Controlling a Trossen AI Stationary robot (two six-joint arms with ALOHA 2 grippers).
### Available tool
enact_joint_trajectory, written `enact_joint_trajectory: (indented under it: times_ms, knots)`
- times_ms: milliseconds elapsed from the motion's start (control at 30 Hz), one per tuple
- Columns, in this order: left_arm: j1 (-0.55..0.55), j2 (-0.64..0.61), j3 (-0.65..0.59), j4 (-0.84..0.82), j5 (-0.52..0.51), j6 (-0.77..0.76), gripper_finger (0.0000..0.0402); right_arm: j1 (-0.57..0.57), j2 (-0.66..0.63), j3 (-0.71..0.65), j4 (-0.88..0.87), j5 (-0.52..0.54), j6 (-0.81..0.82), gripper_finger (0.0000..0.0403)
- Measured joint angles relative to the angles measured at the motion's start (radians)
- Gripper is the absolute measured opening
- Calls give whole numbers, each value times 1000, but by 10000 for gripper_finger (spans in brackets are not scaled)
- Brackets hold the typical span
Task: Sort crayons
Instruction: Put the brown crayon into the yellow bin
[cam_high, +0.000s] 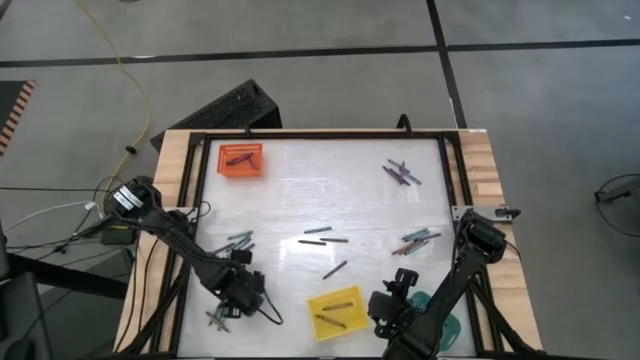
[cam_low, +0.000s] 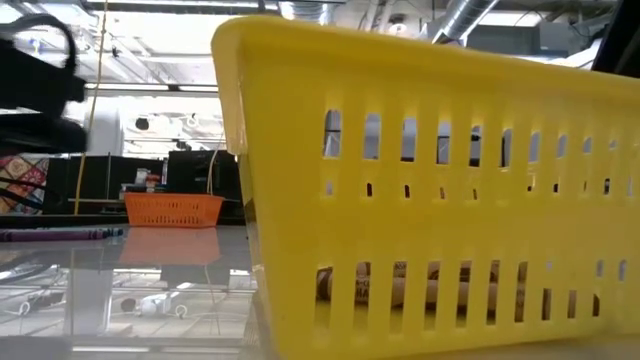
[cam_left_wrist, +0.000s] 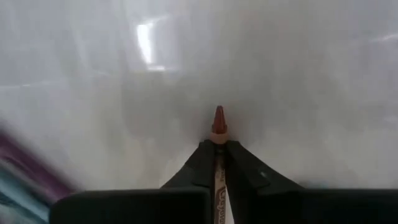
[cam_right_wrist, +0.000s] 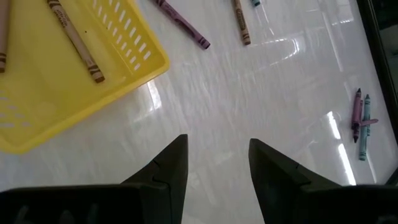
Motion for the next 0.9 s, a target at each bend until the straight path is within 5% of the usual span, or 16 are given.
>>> enact_joint_trajectory:
  times_ms: [167, 400, 667, 900]
  knots:
    - [79, 2, 116, 12, -180, 107, 2, 0, 0, 0, -3, 0, 0, 163]
    - [164, 1, 326, 159, -201, 275, 1, 1, 0, 0, -3, 0, 0, 163]
    - [214, 25, 382, 593, 26, 322, 1, 17, 0, 0, -3, 0, 17, 163]
    - [228, 152, 379, 684, 128, 309, 0, 52, 0, 0, -3, -2, 54, 163]
